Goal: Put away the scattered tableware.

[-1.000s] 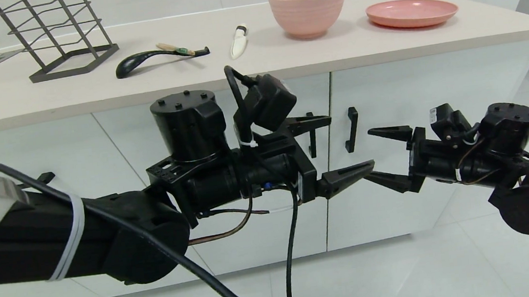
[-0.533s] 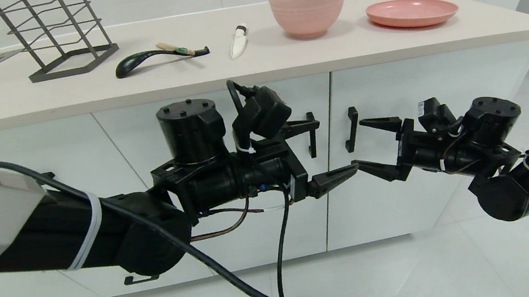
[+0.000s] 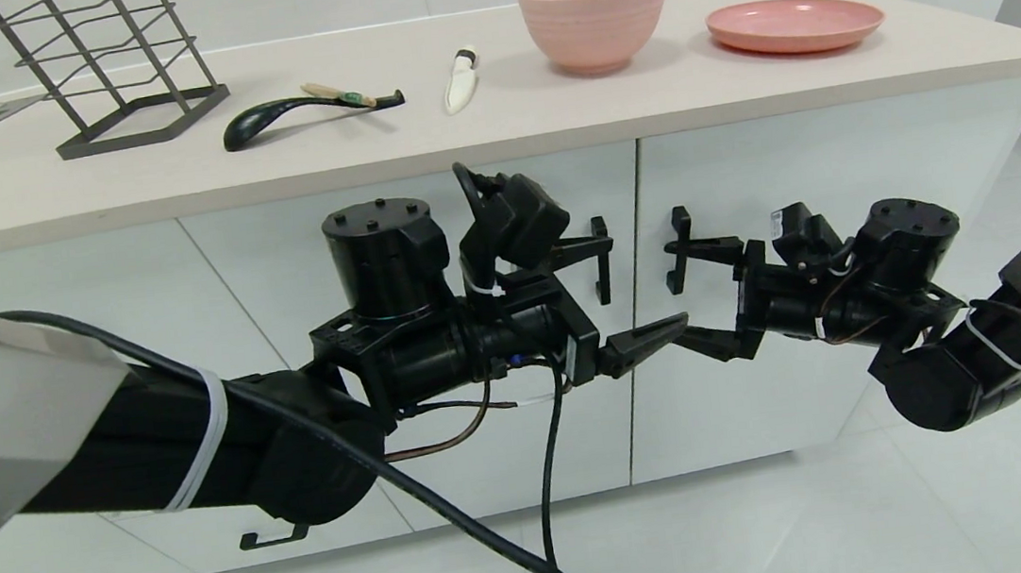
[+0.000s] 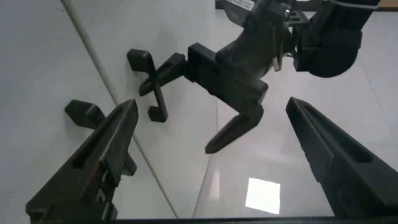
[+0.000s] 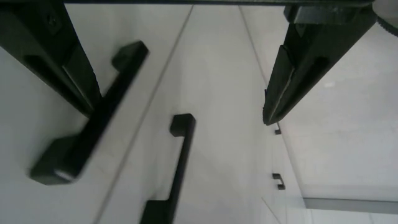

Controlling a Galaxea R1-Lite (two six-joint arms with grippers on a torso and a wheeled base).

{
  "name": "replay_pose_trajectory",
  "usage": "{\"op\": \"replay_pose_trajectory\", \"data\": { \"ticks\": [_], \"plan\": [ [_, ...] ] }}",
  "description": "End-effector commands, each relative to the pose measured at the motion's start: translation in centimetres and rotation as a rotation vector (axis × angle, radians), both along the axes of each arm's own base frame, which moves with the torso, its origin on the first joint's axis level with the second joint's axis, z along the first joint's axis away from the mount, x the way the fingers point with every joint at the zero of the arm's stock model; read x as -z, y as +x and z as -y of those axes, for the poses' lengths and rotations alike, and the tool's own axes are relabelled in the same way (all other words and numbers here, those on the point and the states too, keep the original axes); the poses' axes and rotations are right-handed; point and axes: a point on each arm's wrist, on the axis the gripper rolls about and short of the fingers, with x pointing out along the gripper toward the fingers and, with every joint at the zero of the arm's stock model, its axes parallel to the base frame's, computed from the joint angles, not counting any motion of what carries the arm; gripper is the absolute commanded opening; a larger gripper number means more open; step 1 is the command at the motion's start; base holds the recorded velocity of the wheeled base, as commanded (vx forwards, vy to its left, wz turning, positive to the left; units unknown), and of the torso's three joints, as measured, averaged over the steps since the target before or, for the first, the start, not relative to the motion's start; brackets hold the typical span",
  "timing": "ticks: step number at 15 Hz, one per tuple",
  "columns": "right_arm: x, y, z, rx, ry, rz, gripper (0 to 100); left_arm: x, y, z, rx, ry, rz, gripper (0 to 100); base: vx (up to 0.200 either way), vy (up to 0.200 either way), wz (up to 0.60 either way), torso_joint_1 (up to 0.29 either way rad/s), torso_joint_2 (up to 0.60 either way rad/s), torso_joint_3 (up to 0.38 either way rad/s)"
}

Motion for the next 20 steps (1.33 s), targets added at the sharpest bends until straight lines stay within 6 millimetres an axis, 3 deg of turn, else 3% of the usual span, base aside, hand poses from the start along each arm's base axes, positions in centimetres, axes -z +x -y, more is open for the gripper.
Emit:
{"op": "replay_pose_trajectory", "data": {
  "ticks": [1, 5, 9, 13, 16, 20],
  "plan": [
    [0.1, -0.1, -0.5, -0.016, -0.001, -0.001, 100, -0.1, 0.1, -0.2, -0.006, -0.004, 0.005, 100, 0.000, 0.000, 0.00, 0.000, 0.00, 0.000],
    [-0.6, -0.9, -0.1, -0.080, -0.011, 0.001, 100, -0.6, 0.5, -0.3, -0.010, -0.023, 0.009, 100, 0.000, 0.000, 0.00, 0.000, 0.00, 0.000],
    [-0.9, -5.7, 1.4, -0.122, -0.038, -0.065, 100, -0.4, 1.6, 1.0, 0.007, -0.044, 0.035, 100, 0.000, 0.000, 0.00, 0.000, 0.00, 0.000],
    [-0.8, -8.8, 2.5, -0.116, -0.050, -0.104, 100, -0.4, 0.8, 3.7, 0.063, -0.097, 0.028, 100, 0.000, 0.000, 0.00, 0.000, 0.00, 0.000],
    [-0.2, -9.6, 2.8, -0.108, -0.060, -0.125, 100, -0.1, 1.4, 5.7, 0.070, -0.123, 0.048, 100, 0.000, 0.000, 0.00, 0.000, 0.00, 0.000],
    [0.1, -9.5, 2.8, -0.056, -0.065, -0.126, 100, 1.1, -0.2, 8.4, 0.144, -0.136, 0.028, 100, 0.000, 0.000, 0.00, 0.000, 0.00, 0.000]
  ]
}}
